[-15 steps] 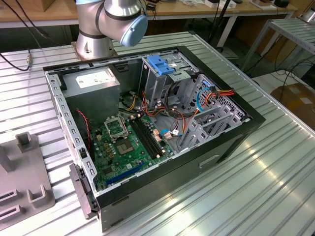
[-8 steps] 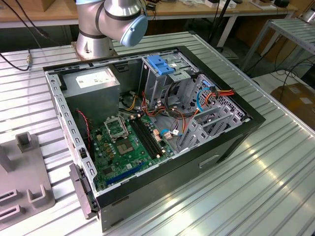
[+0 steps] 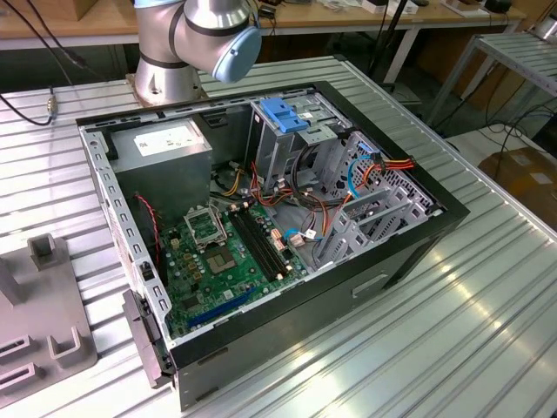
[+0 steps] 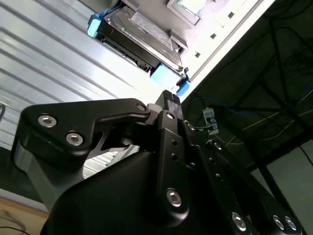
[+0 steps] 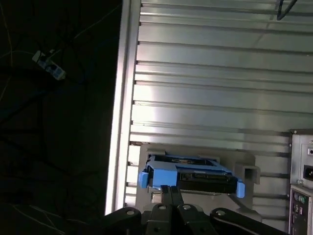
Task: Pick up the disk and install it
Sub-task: 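Pick up the disk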
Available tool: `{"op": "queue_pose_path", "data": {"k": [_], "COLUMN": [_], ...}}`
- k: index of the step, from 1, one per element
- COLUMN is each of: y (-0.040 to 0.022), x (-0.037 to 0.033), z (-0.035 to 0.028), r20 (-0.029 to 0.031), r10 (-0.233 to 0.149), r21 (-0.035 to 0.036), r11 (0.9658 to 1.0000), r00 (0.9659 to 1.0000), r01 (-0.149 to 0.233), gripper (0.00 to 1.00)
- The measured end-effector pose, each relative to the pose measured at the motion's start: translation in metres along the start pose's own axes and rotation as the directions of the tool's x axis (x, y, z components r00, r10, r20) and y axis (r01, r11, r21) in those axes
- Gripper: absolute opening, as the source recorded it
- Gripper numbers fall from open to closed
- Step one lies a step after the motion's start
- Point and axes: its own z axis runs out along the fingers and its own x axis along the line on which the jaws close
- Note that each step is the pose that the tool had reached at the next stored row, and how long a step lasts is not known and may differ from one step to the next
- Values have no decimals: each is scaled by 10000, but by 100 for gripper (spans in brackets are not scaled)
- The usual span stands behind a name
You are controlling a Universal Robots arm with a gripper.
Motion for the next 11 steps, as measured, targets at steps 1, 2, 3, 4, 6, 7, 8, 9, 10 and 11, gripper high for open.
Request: {"op": "queue_pose_path", "data": {"k": [1,2,3,4,6,7,8,9,10,11], "y": [0,0,0,0,0,0,0,0,0,0], "x": [0,0,0,0,0,0,0,0,0,0], "z": [0,0,0,0,0,0,0,0,0,0], "r20": [-7,-15,-23,-29,-41,-48,-54,-64,-69,-79], "r10": [-192,-357,-559,-696,-976,-1153,-1290,-1511,-1628,-1841], "r21": [6,11,17,22,30,35,39,45,48,54], "r11": [9998,9994,9984,9976,9952,9933,9916,9885,9866,9829], "r00": [9998,9994,9984,9976,9952,9933,9916,9885,9866,9829], "r01": [192,357,559,696,976,1153,1290,1511,1628,1842], "gripper": [10,10,10,10,10,10,10,10,10,10]}}
